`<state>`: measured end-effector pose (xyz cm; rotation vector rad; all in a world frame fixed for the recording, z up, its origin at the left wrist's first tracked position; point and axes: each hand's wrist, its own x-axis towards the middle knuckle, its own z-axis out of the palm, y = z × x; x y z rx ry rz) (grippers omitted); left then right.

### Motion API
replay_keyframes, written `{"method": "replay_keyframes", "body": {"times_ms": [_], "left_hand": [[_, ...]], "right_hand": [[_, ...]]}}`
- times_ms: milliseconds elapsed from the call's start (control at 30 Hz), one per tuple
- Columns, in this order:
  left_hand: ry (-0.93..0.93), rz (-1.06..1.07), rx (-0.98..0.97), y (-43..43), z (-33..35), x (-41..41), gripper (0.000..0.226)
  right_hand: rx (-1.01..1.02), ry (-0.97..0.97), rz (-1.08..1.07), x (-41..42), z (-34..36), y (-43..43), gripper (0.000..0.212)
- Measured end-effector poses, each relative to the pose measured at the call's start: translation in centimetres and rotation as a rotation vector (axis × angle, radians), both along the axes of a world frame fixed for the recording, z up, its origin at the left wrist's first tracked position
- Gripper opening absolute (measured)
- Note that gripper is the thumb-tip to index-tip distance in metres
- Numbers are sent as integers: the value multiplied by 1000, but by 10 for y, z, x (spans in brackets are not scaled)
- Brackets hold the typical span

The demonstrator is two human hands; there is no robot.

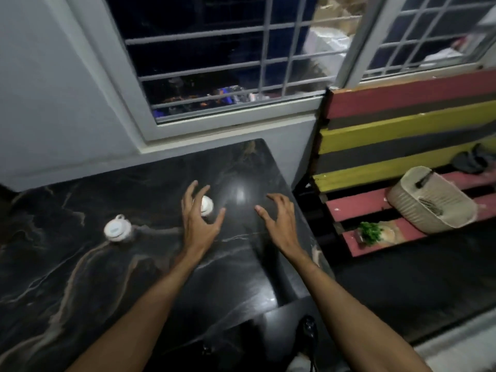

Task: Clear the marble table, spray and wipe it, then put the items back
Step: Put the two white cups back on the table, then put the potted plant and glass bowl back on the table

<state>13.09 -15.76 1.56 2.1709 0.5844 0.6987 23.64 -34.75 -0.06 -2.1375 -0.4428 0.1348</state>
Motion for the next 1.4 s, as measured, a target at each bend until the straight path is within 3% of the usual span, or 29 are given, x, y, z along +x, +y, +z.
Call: {"method": "replay_keyframes", "body": {"times_ms": [133,367,600,700,833,1000,1133,1300,1400], "left_hand": [[64,-221,-49,-116,-7,92,58],[375,-565,-131,-280,-76,226,82],[633,-580,-254,-356,-180,284,97],[653,-610,-286,-386,-251,287,100],[604,-612,-379,-409,-323,289,124],[462,-482,-378,-440,-355,302,111],[442,-405,-406,-452,-361,310,102],[397,-385,-364,-454,-367,321,61],[378,-376,-328,-446,-363,322,52]], "right_hand": [[-12,11,-187,67,-15,-110,44],[-38,107,-443,166,-83,-290,33],[-53,300,-623,225,-172,-393,29],[-147,416,-643,251,-231,-433,34],[-224,484,-643,271,-283,-456,43],[-267,482,-616,290,-325,-461,55],[-288,433,-647,298,-337,-456,41],[-291,353,-690,305,-345,-454,32],[-257,358,-733,302,-338,-452,30]]}}
